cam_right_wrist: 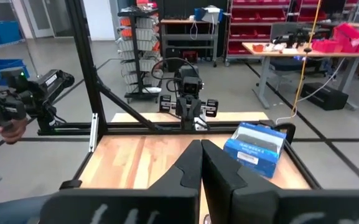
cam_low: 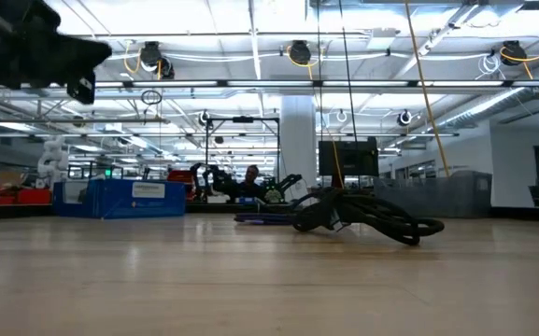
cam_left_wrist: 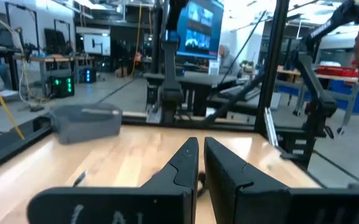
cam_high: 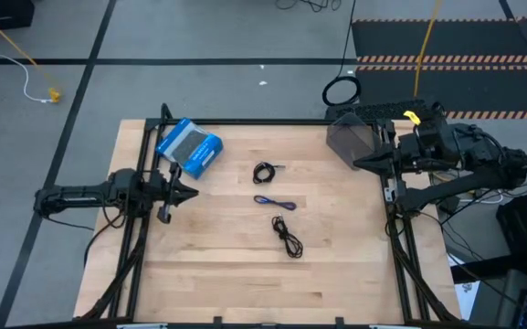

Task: Pick and place USB-C Cables
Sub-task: Put the bottom black charger cable into the bin

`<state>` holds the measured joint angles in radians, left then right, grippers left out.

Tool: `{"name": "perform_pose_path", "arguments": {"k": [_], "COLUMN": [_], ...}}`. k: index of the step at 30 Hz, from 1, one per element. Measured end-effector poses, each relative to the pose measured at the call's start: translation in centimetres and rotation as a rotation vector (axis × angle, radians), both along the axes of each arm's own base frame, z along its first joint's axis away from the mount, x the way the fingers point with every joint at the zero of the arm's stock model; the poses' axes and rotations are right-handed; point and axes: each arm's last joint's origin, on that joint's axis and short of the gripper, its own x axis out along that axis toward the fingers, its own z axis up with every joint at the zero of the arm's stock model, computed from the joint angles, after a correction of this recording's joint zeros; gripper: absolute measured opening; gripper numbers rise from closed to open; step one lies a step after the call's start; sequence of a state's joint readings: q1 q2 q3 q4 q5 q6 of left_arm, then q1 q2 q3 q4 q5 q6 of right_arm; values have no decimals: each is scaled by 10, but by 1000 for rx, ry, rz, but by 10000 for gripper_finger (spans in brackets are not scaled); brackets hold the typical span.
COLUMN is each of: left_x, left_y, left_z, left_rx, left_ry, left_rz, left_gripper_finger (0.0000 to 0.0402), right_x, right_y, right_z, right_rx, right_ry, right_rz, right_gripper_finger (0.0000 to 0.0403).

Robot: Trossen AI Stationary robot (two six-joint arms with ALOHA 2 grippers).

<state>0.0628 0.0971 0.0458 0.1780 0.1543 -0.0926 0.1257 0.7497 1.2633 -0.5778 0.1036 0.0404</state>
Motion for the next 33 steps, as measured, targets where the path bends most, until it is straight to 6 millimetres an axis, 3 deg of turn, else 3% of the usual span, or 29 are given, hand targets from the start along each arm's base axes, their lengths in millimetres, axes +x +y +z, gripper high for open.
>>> {"name": "perform_pose_path", "arguments": {"k": [9,20,28,33], "left_x": [7,25,22,17], "left_y": [0,2,1,1], "left_z": [76,161,211,229], "left_rx": [-3,30,96,59], "left_ry": [106,291,272,236], "left_rz": [-1,-3,-3,-1], "left_gripper_finger": [30,31,31,31], "right_x": [4,24,29,31], "right_y": [0,3,4,4], "right_z": [0,-28,-39,-44], "right_rx": [-5,-5,-6,9], "right_ry": [-19,-19,-11,-1], "right_rz": [1,1,0,-2], "right_gripper_finger": [0,0,0,0]}}
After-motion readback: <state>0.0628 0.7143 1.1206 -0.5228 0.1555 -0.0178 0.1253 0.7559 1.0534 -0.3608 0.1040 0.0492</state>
